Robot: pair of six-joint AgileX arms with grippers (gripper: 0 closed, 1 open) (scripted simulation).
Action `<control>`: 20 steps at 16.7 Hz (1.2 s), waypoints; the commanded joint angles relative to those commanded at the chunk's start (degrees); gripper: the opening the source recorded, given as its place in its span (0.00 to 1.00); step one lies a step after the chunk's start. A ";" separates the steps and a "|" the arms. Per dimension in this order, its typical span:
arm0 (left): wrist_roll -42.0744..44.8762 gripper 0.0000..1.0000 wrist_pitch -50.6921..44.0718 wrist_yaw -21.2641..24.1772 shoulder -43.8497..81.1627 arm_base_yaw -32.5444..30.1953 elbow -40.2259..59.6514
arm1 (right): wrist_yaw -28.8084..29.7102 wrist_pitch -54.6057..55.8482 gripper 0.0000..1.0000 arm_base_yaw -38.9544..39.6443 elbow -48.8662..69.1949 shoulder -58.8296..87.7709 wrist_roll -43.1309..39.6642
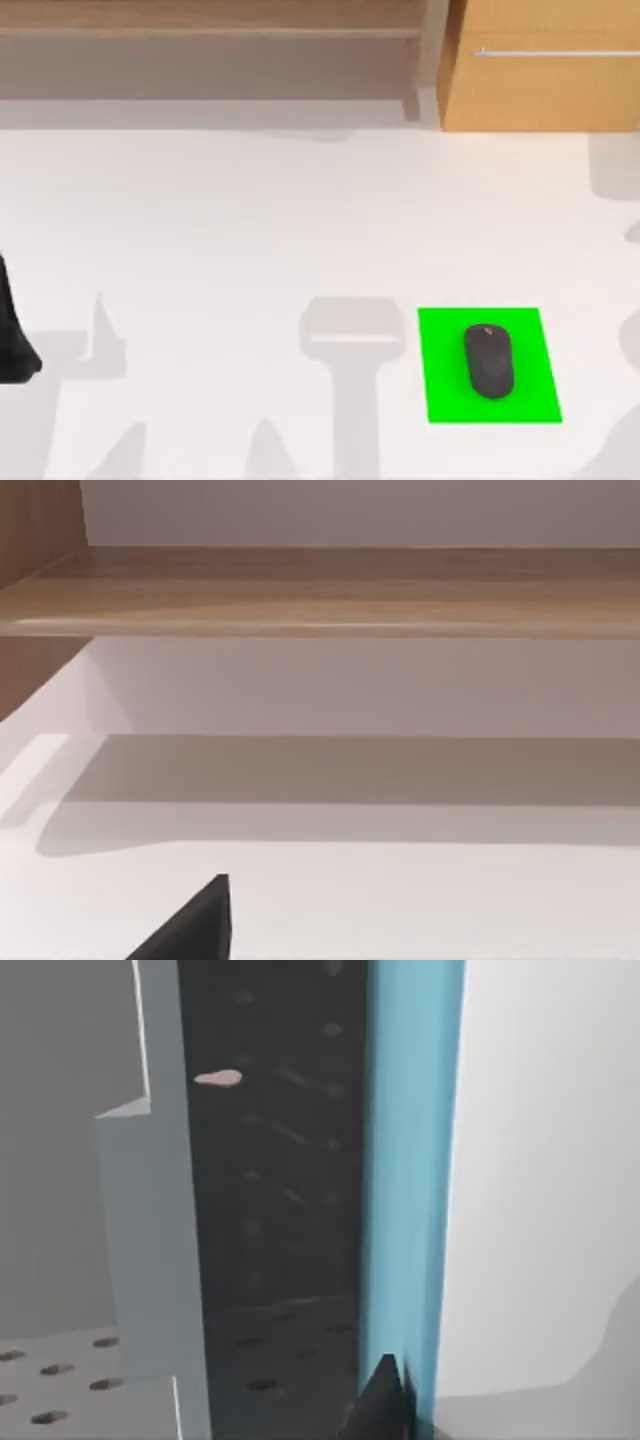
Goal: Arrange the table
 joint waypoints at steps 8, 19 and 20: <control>0.00 1.00 0.00 0.00 0.00 0.00 0.00 | 1.15 -0.38 0.00 1.24 3.48 3.02 0.47; 0.00 1.00 0.00 0.00 0.00 0.00 0.00 | 2.08 -0.82 0.30 2.08 6.39 5.32 0.65; 0.00 1.00 0.00 0.00 0.00 0.00 0.00 | 2.08 -0.82 0.38 2.08 6.39 5.32 0.65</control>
